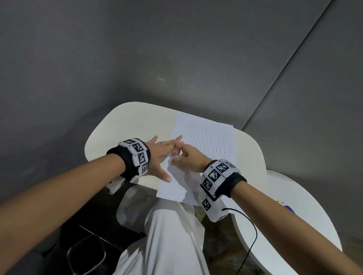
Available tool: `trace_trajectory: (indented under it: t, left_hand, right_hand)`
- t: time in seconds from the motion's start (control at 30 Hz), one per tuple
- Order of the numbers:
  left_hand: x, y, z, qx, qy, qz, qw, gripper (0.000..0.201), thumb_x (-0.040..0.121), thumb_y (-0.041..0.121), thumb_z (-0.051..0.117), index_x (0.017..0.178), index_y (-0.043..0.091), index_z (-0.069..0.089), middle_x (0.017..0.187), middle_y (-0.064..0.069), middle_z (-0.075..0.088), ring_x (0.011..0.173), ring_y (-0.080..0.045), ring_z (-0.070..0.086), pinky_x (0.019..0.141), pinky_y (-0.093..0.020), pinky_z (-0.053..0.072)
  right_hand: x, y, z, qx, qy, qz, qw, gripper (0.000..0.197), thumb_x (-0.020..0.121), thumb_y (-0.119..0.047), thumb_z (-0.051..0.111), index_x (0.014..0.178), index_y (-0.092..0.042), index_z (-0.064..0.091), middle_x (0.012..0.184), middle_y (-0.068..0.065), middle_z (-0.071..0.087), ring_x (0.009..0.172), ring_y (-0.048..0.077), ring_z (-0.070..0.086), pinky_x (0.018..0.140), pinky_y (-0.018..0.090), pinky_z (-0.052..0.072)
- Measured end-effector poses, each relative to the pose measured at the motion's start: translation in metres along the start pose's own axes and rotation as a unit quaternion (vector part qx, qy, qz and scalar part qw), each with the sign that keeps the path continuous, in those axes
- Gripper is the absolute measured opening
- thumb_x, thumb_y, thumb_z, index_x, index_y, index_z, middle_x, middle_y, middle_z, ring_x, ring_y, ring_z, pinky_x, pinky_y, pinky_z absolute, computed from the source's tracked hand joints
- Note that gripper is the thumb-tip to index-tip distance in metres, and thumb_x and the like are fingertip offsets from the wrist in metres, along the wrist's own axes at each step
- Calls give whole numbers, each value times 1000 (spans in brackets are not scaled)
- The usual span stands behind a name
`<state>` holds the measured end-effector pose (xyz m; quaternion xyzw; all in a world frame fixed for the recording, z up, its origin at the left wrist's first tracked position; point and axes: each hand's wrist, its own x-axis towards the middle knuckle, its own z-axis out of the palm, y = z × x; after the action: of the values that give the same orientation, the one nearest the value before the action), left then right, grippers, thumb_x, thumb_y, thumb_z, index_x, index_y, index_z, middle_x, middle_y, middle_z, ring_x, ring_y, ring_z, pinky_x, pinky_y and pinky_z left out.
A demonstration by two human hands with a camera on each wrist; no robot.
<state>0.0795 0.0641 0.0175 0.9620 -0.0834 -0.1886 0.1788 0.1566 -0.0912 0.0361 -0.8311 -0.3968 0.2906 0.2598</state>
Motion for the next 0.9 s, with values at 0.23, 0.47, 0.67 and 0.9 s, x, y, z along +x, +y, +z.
trace_trajectory:
  t: [0.23,0.47,0.67,0.9]
  left_hand:
    - [1,0,0,5,-4,0,1000,123,71,65,69,152,26,-15,157,12,-25,147,-4,-7,113,-48,-16]
    - [4,0,0,42,-20,12,999,127,57,90,46,154,28,-8,160,10,-12,146,-7,-13,115,-48,-15]
    - [-1,8,0,93,-14,9,996,106,79,75,50,155,22,-2,161,7,-11,147,-9,-9,117,-49,-9]
    - [-7,14,7,109,-31,-10,993,127,65,84,56,152,26,-15,157,14,-25,145,-5,-19,116,-51,-13]
  right_hand:
    - [-1,2,-2,-15,-12,9,1000,15,85,-16,62,82,-15,47,78,2,54,61,10,47,61,27,40]
    - [-28,31,-15,209,47,38,976,19,88,-9,59,81,-11,42,47,-1,44,31,6,32,34,15,26]
    - [-33,47,-10,128,47,6,991,23,83,-23,68,78,-16,47,69,-4,57,49,-1,47,57,21,35]
    - [-43,29,-10,56,-111,-31,992,21,84,-12,67,73,-13,49,66,-9,58,59,10,48,58,18,36]
